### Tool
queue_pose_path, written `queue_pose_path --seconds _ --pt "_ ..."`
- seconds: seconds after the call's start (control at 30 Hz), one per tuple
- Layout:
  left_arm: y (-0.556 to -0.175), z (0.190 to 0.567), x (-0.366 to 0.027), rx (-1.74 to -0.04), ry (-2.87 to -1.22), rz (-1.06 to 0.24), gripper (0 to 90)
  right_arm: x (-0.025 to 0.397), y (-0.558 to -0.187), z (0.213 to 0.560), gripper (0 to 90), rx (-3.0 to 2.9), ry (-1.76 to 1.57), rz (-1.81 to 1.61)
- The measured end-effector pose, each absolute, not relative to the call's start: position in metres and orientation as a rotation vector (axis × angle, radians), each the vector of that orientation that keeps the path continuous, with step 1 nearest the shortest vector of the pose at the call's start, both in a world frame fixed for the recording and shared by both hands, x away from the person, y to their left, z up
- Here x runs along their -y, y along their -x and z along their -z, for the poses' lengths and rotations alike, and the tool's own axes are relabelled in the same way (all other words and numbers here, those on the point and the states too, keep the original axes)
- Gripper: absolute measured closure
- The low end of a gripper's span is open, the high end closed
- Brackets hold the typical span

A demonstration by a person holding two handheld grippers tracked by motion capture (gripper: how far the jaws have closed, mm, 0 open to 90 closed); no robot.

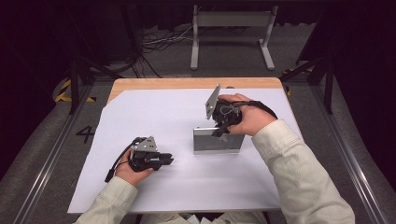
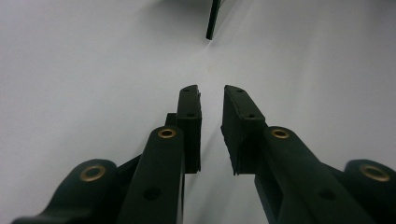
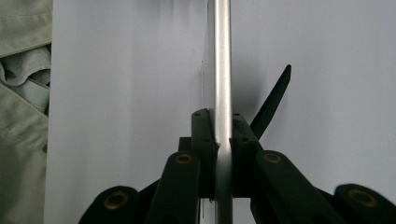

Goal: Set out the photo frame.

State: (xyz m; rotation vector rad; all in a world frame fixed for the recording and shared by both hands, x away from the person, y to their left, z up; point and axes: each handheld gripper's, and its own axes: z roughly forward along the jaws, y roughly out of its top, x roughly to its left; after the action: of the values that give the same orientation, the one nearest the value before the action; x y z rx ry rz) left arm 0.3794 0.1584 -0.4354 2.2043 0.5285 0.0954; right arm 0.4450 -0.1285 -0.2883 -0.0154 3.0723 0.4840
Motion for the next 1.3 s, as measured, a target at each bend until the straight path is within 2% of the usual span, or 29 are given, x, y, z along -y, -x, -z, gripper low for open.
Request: queue_pose_path --seconds 0.77,1.13,1.3 --pt "-0.379 0.436 -0.158 -0.524 -2.206 -0.096 77.0 0.131 -0.452 0.293 81.1 -3.038 -0.025 -0.481" --pt "-0.38 0.436 -0.157 -0.528 -2.205 -0.09 76.7 0.135 -0.455 0.292 68.7 -2.975 -0.104 -0.502" --pt "-0.38 0.436 -0.157 -0.529 -2.204 -0.086 76.7 0.137 -0.456 0.292 58.7 -2.934 -0.148 -0.539"
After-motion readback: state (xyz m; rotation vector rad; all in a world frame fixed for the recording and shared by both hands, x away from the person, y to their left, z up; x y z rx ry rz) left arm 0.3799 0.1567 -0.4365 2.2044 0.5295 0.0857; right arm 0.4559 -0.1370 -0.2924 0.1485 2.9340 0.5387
